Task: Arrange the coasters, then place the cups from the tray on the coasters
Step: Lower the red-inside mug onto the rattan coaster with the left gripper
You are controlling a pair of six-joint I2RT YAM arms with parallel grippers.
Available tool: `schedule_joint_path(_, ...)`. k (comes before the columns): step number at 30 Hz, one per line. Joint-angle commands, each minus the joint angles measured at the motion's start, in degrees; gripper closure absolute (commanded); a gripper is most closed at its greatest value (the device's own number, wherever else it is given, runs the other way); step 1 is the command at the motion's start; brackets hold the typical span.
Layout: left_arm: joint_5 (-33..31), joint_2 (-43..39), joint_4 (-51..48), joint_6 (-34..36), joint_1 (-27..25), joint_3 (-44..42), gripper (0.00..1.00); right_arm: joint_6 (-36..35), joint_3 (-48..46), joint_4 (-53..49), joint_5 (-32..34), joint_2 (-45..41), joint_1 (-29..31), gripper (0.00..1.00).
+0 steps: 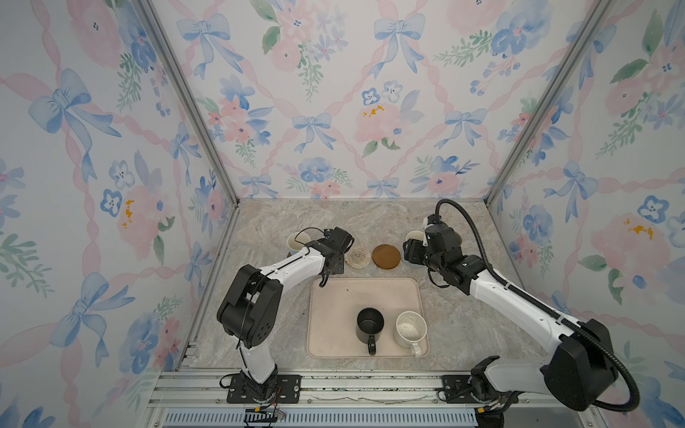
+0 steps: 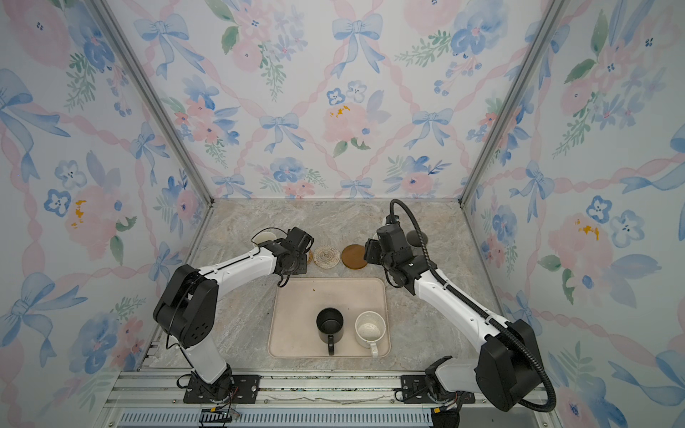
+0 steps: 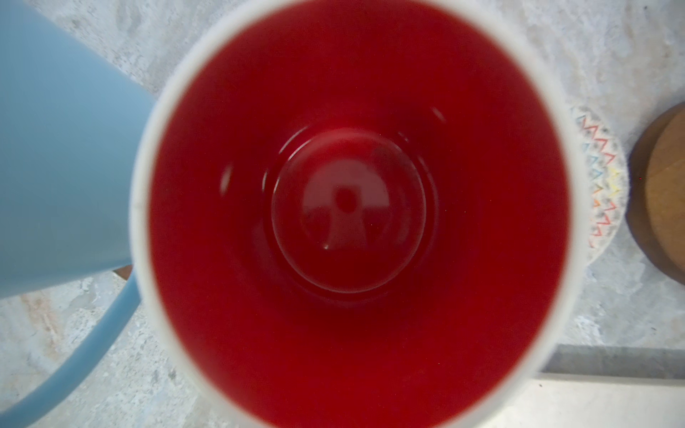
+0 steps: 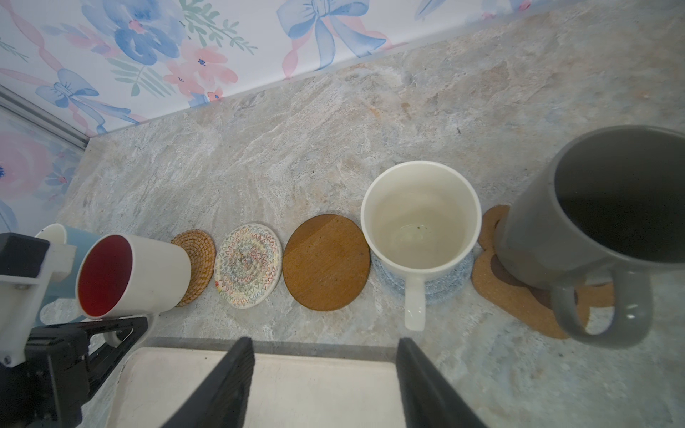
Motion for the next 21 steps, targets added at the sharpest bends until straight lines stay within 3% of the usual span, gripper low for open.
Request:
schedule_joint_path(1,-0.81,1.11,3.04,1.37,0.57,2.33,1.0,-1.08,-0.14,0.13,-0.51,0.49,-0.58,0.36)
schedule_joint_path(21,0.24,3.21,4.61,1.11,1.92,2.64,1.0,-1.12,0.12,-0.22,-0.73,1.1,-0.76,0.36)
